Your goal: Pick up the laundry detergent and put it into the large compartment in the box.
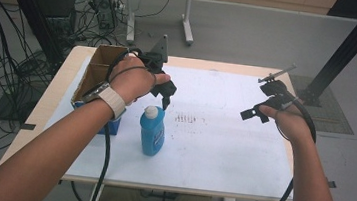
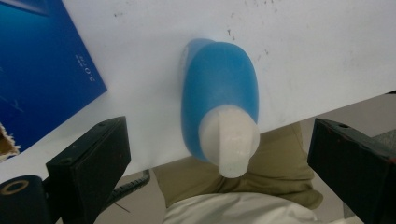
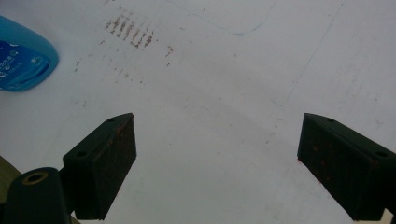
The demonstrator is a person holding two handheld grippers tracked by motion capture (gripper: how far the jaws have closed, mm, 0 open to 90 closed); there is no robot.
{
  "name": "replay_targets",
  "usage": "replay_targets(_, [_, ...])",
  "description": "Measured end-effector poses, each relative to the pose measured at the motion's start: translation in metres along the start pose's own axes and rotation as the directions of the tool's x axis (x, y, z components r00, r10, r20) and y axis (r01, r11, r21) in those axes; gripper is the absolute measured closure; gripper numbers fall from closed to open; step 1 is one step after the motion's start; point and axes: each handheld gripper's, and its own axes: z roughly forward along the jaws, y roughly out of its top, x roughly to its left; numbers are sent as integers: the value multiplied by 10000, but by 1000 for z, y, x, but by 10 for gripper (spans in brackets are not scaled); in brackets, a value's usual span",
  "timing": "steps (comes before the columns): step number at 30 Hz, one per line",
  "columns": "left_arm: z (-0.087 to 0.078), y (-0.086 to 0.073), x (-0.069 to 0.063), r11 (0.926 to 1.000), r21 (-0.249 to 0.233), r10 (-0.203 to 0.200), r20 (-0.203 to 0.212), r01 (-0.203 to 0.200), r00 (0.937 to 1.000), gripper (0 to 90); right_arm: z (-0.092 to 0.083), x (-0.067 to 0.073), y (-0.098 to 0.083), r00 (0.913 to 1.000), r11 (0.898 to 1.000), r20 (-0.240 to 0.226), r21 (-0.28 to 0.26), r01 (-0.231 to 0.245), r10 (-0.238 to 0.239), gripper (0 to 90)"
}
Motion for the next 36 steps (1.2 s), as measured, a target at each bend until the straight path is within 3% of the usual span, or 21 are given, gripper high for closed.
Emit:
replay_targets(15, [18, 4, -16, 9991, 343, 281, -511, -263, 9983, 70, 0, 3, -2, 10000, 10000, 5, -31, 68, -68, 115])
replay_targets(36, [28, 4, -12, 9994, 288, 205, -356, -195, 9992, 77, 1, 6, 0, 10000, 10000, 2, 34, 88, -88, 115])
